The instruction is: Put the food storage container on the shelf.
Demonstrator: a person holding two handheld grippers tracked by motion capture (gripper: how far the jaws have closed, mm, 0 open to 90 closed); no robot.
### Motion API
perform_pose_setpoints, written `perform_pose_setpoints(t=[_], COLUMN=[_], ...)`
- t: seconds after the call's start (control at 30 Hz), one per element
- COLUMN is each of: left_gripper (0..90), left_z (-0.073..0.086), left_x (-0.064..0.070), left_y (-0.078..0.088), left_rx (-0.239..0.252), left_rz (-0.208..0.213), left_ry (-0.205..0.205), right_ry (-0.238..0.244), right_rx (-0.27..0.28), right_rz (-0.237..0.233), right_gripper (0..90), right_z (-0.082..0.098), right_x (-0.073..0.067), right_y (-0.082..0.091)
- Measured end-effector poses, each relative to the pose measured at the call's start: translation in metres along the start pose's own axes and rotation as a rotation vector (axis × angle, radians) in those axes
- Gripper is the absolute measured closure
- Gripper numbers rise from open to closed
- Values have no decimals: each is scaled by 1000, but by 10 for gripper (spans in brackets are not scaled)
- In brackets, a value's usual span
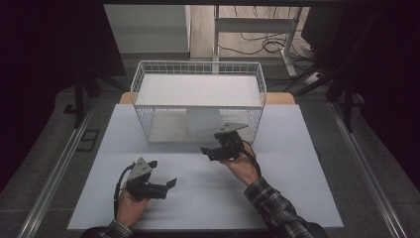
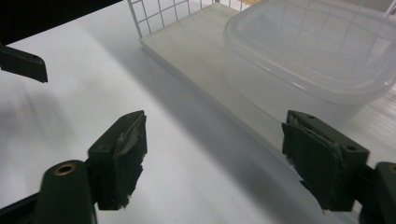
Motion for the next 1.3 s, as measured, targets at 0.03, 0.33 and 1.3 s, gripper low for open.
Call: perform_pose_setpoints(t=[0.03,0.33,1.3], left_gripper=[21,20,19], left_z=[0,0,2], left_x=[0,0,0], left_y=[0,-1,-2], left_rx=[-1,-3,-17], left_rz=[-1,-6,-14], left_ry=[-3,-7,-7], right_ry=[-2,-2,28], right_rx=[1,-21,-24], right_rz=[-3,10,40], right_gripper=[194,82,6], right_z=[1,12,47], right_x=[-1,-5,-16], right_y=[1,15,54])
Point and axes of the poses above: each handheld gripper's, and its own axes: y roughly backward along the jaws, z roughly out of its underside, x roughly to its right, the point moved 7 cm from there along -y, roughly forward along the jaws, and after that the axes turned 5 degrees about y, right-handed, at the moved point
